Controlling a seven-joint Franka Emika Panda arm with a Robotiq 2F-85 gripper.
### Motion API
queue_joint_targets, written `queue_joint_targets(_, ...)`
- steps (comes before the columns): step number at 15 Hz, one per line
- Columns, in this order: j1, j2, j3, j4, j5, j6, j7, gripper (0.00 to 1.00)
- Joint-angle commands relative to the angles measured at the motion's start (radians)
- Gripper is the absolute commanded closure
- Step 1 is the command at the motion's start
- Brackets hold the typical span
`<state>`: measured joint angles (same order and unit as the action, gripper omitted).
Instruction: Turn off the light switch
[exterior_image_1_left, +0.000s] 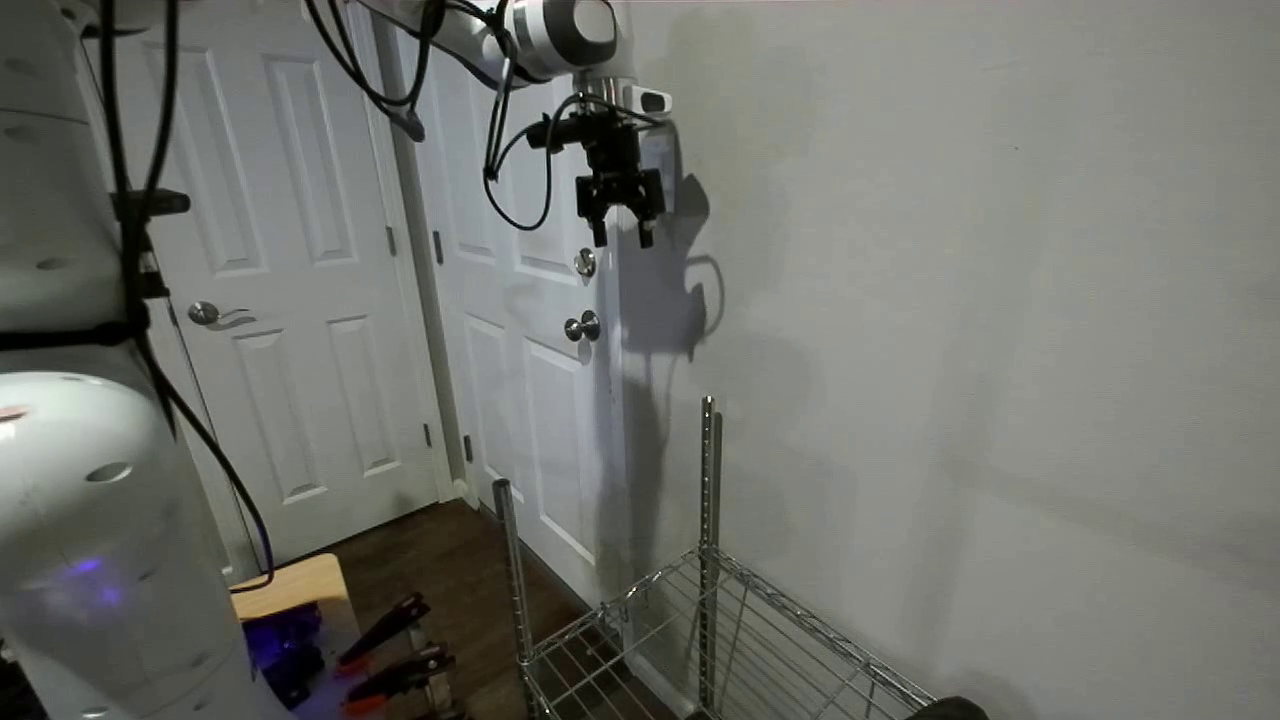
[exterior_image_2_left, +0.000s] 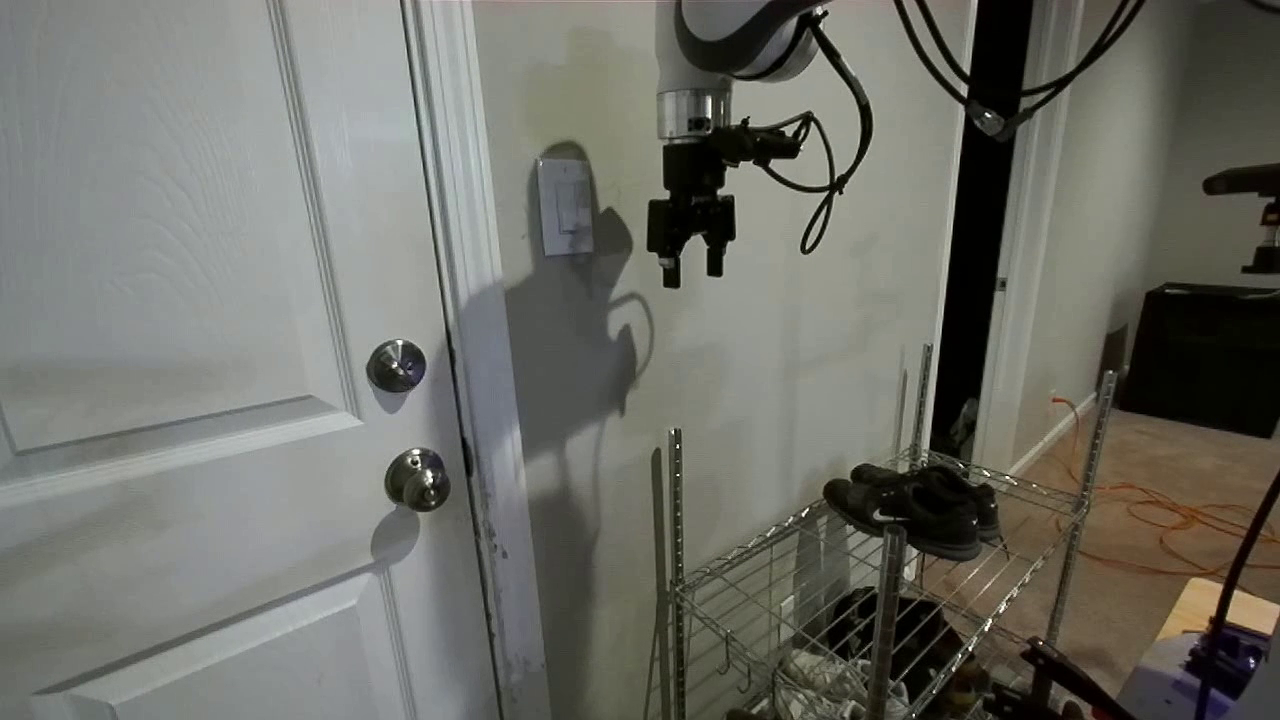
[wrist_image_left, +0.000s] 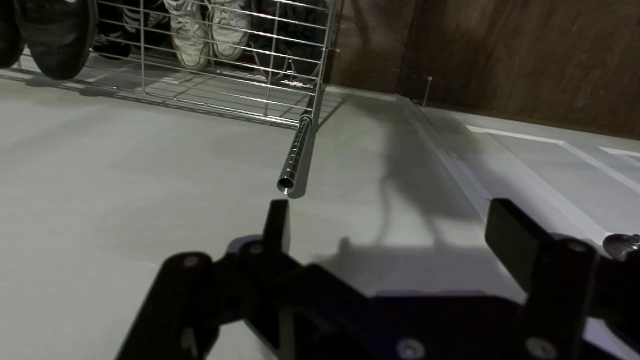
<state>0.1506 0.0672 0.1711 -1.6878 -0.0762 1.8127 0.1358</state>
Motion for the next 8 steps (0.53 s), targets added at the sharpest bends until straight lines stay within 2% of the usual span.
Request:
queue_joint_targets(1, 0.007, 0.001, -0.007, 0.004, 0.0, -0.004, 0.0, 0.0)
queue_joint_targets(4, 0.008, 0.004, -0.007, 0.006, -0.005, -0.002, 0.015, 0.0)
queue_joint_targets(8, 0.03, 0.014, 0.009, 0.023, 0.014, 0.055, 0.022, 0.0)
